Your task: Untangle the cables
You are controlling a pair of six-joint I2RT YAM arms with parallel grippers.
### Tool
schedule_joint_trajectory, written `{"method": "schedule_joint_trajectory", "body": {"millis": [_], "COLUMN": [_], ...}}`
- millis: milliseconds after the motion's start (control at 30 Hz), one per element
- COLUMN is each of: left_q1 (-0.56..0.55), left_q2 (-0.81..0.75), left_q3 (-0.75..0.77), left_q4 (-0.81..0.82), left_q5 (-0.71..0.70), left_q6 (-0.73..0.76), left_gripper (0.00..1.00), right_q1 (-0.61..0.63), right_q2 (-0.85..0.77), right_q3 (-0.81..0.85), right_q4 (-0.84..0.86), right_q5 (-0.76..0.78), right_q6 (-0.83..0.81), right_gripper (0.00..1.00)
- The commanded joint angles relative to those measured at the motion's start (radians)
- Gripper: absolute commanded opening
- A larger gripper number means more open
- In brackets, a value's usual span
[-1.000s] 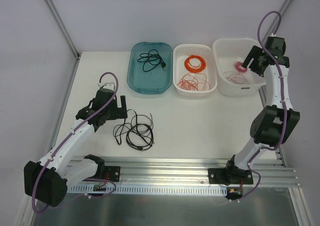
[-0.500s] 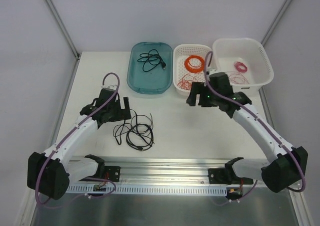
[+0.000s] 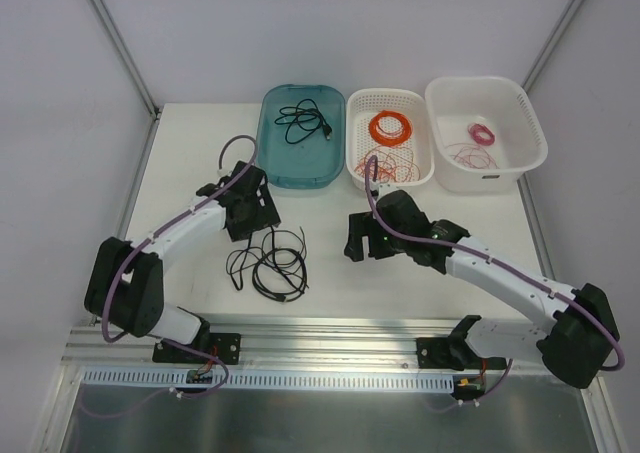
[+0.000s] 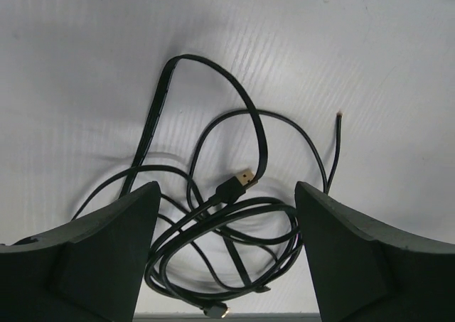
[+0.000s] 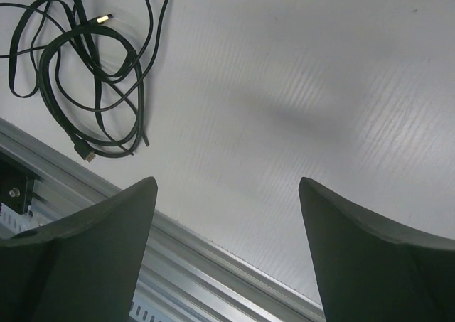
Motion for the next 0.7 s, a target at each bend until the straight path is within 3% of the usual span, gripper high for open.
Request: {"method": "schedule_joint_trajectory", "body": {"millis": [0,133,300,367,400,533,667], "left_q1": [-0.027,-0.059,-0.093,-0.101,-0.101,-0.108,-0.136], "left_q2": [0.074,0.187,0.217,0.214,0.206,0.139,0.053], "left_q3": [0.071,0.124,0.132,0.132,0.129,0.118,0.141], "left_q4": [0.006,0.006,0.006,0.004,0.003,0.004,-0.006], "left_q5": [-0.065,-0.092,-0.152,-0.163,-0.166,-0.19,-0.236], "left_q6": [-0.106,-0.127,-0.129,-0.118,-0.108,-0.077,0.01], "left_gripper": [0.76,0.67,0.38,0.31,0.21,0.0,0.0], "right_q1": [0.031,0.054,0.054,0.054,0.054,0.054,0.055], "right_q2": [-0.054,-0.084,-0.119,-0.131,-0.133,-0.14,-0.162], "right_q3": [-0.019,-0.055,-0.094,-0.101,-0.106,-0.109,-0.118], "right_q4": [0.069,0.072,0.07,0.069,0.07,0.067,0.064], "right_q5": [0.043,0.066,0.088,0.103,0.106,0.115,0.134], "right_q6": [0.028,0.032,0.021,0.017,0.014,0.008,0.001], "right_gripper": [0.86,0.87,0.87,0.87,0.87,0.87,0.87]}}
